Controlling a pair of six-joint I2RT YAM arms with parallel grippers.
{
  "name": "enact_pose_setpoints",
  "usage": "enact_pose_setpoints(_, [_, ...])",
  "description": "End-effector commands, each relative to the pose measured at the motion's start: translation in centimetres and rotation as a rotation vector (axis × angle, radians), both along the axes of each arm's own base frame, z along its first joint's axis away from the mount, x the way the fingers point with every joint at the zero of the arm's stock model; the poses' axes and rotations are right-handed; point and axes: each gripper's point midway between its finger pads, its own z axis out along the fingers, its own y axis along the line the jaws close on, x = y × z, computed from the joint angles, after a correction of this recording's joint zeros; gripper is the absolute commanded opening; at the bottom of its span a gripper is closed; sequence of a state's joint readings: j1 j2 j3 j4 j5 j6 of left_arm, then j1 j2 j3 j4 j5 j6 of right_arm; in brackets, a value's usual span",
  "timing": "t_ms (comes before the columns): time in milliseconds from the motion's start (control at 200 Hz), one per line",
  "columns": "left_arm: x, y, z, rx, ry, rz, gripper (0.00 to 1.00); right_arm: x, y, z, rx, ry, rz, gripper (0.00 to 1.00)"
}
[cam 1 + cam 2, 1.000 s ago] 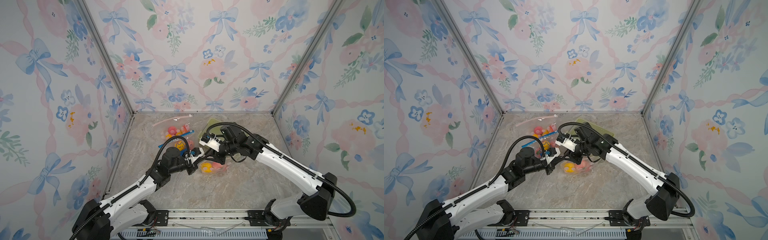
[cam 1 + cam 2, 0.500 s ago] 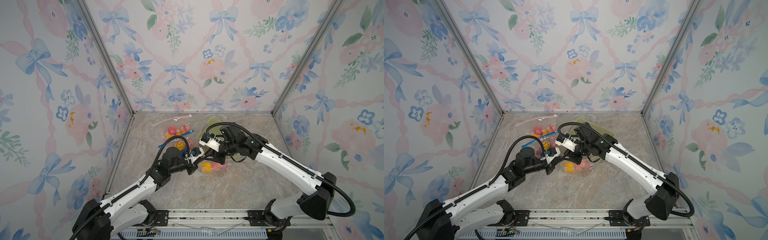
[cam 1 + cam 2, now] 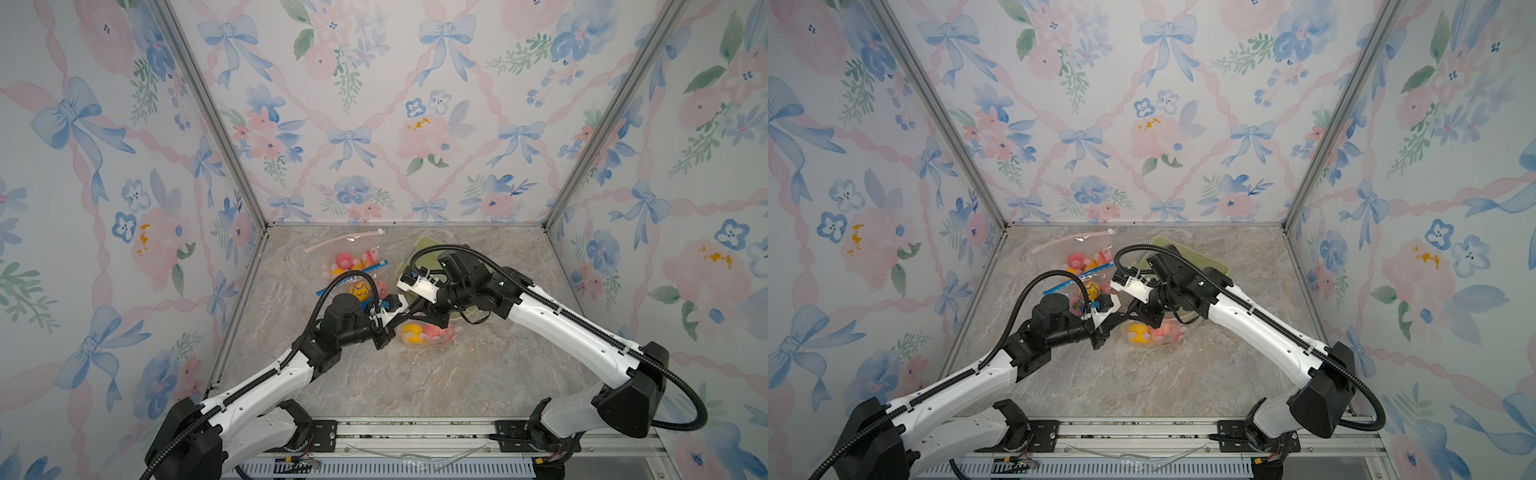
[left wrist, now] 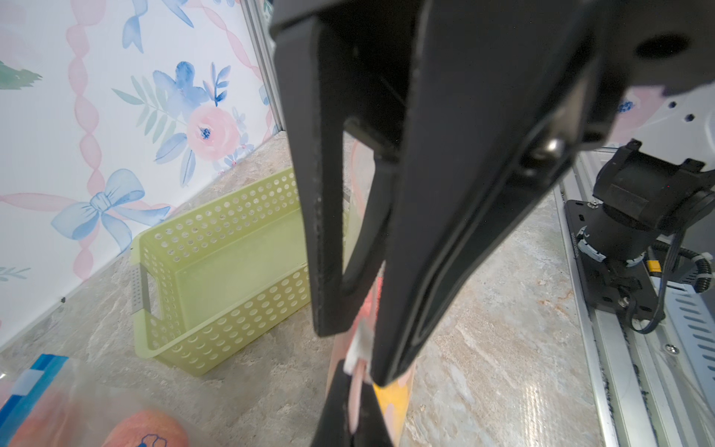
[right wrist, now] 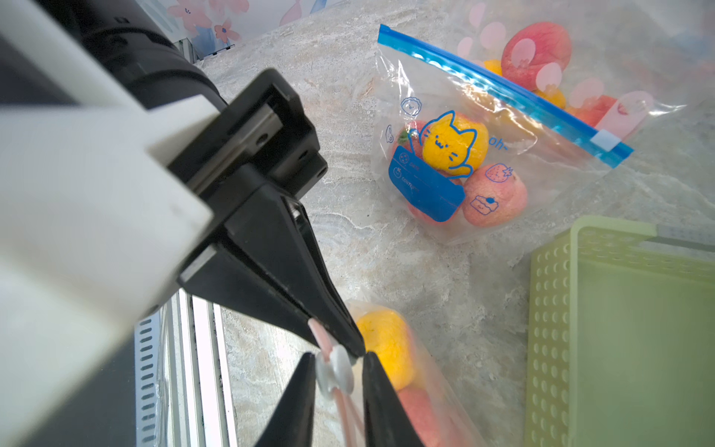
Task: Place the peach in a zip-top bag and seal the zipper
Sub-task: Zip the zipper on the zipper food storage bag.
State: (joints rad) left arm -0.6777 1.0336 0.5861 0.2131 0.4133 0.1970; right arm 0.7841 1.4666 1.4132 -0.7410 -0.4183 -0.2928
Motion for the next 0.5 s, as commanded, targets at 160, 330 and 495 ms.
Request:
enact_pose_setpoints(160, [0.2, -0.4, 1.6, -0.043, -0.002, -0.013, 0.00, 0.8, -0.3, -0.4, -0.017, -0.007, -0.025, 0.14])
enact_pose_setpoints(330, [0.6, -0.1, 1.4, -0.042, 0.014, 0.018, 0.00, 0.8, -0.9, -0.1, -0.033, -0.030, -0.035, 0.07])
enact_pose_setpoints(495, [1.2, 0.5, 1.4, -0.046, 0.026, 0.062, 0.00, 0.7, -1.8, 0.1, -0.060, -0.043, -0.045, 0.05])
